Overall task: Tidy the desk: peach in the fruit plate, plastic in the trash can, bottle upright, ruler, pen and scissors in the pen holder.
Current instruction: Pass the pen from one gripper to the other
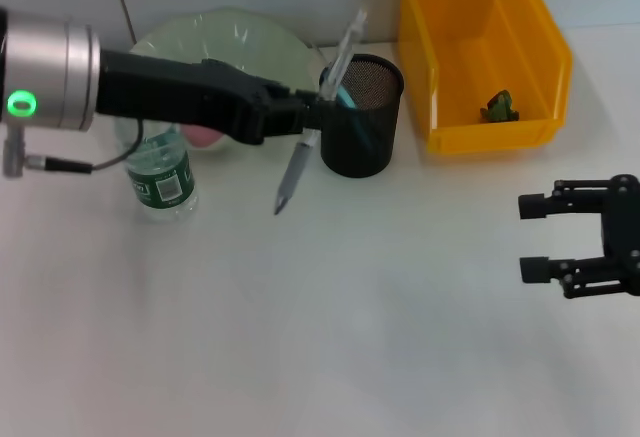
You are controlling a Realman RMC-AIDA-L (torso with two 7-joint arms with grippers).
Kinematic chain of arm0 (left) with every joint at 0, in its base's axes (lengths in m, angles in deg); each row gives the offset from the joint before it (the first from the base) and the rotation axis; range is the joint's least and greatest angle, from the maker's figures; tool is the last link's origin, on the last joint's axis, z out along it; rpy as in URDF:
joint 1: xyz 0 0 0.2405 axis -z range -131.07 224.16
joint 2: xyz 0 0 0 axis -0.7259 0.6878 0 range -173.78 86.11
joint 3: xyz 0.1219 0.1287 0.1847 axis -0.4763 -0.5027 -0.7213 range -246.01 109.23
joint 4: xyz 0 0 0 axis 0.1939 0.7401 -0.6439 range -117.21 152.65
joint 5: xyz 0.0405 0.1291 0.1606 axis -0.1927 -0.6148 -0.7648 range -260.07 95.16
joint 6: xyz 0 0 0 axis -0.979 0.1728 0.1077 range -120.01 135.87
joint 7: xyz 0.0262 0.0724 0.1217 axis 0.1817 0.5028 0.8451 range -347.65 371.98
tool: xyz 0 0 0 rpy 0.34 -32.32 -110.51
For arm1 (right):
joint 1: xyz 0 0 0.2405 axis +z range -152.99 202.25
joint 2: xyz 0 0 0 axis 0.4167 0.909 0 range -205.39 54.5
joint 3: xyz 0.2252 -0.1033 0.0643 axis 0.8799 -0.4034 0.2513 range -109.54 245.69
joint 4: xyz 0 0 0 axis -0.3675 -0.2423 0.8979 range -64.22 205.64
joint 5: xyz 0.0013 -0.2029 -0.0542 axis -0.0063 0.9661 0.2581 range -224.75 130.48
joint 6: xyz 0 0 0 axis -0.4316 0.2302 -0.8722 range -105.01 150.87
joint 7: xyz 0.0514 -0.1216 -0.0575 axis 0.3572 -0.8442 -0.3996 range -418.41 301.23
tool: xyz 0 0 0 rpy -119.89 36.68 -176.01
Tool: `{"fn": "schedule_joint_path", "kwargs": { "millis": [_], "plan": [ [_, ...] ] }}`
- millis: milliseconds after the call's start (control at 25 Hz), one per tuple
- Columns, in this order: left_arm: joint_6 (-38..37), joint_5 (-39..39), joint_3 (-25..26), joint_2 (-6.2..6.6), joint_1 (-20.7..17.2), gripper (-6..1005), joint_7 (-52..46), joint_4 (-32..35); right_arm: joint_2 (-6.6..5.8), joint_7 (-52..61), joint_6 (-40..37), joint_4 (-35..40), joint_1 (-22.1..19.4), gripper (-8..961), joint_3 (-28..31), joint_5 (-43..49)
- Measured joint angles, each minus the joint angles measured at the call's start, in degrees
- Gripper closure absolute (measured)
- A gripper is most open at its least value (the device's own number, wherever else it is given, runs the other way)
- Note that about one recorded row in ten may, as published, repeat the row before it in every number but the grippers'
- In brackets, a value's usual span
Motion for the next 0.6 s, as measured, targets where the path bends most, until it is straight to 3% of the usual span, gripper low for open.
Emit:
{"fn": "schedule_joint_path", "kwargs": {
  "millis": [40,160,240,280,480,600],
  "plan": [
    [1.3,9.1,-0.2,-0.06,-3.2,867,10.2,-4.6,-0.37,0.1,0.0,-1.2,-0.2,309,0.7,-0.5],
    [1.3,12.9,-0.3,-0.12,-4.3,867,14.5,-6.9,-1.4,0.4,-0.1,-4.4,-0.5,310,3.5,-1.1],
    [0.3,26.1,-1.1,-0.15,-6.5,867,28.3,-16.4,-1.88,0.5,-0.1,-6.1,-0.6,311,6.0,-1.3],
    [0.2,27.2,-1.3,-0.16,-6.7,867,29.6,-17.5,-2.03,0.5,-0.1,-6.8,-0.6,312,7.1,-1.5],
    [0.3,41.7,-5.4,-0.56,-7.3,867,50.0,-34.4,-2.09,0.2,-0.2,-9.1,-1.2,314,9.7,-3.5],
    [1.3,50.8,-9.0,-0.63,-6.5,867,62.6,-44.5,-1.45,0.1,-0.5,-9.5,-2.1,316,9.8,-6.3]
  ]
}}
